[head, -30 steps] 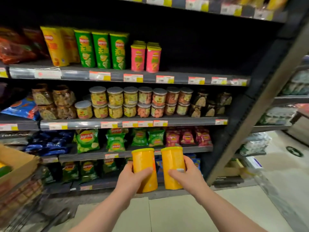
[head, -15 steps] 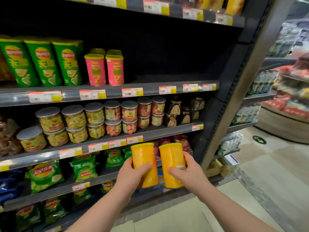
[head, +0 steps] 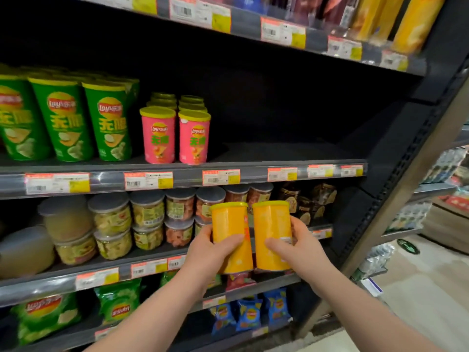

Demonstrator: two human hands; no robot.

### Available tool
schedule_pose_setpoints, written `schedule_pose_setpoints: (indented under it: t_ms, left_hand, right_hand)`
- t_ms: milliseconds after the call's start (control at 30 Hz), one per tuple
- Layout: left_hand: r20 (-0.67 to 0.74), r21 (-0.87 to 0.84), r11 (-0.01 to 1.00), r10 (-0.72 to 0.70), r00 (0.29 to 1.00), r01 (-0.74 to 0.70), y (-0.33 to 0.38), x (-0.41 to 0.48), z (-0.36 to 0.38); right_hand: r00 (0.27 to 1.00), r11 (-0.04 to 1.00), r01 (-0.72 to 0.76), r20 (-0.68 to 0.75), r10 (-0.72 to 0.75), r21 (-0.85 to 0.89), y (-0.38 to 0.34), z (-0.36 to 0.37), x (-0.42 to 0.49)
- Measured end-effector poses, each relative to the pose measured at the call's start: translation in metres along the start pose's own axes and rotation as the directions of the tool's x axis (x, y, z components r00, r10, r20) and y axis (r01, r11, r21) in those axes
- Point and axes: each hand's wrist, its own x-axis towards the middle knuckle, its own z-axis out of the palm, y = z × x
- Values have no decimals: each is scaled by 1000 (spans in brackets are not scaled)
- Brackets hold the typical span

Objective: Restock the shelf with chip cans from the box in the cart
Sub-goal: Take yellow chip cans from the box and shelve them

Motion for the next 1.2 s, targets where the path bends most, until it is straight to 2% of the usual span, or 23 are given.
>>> schedule_pose_setpoints:
  t_ms: [400, 700, 900, 1200]
  left_hand:
    - [-156, -27, 995, 91, 984, -96, 34, 34, -24]
    - [-311, -40, 984, 154, 938, -175, 68, 58, -10]
    - [-413, -55, 977, 166, 896, -207, 76, 70, 6]
    - [-509, -62, 972, 166, 844, -228, 81, 75, 23]
  right_hand:
    - [987, 983, 153, 42, -158, 102, -45, 2, 77]
    - [943, 944, 323, 67, -327, 64, -94, -13, 167]
    - [931, 939, 337, 121, -344, 74, -107, -14, 224]
    - [936, 953, 297, 214, -281, -51, -113, 15, 296]
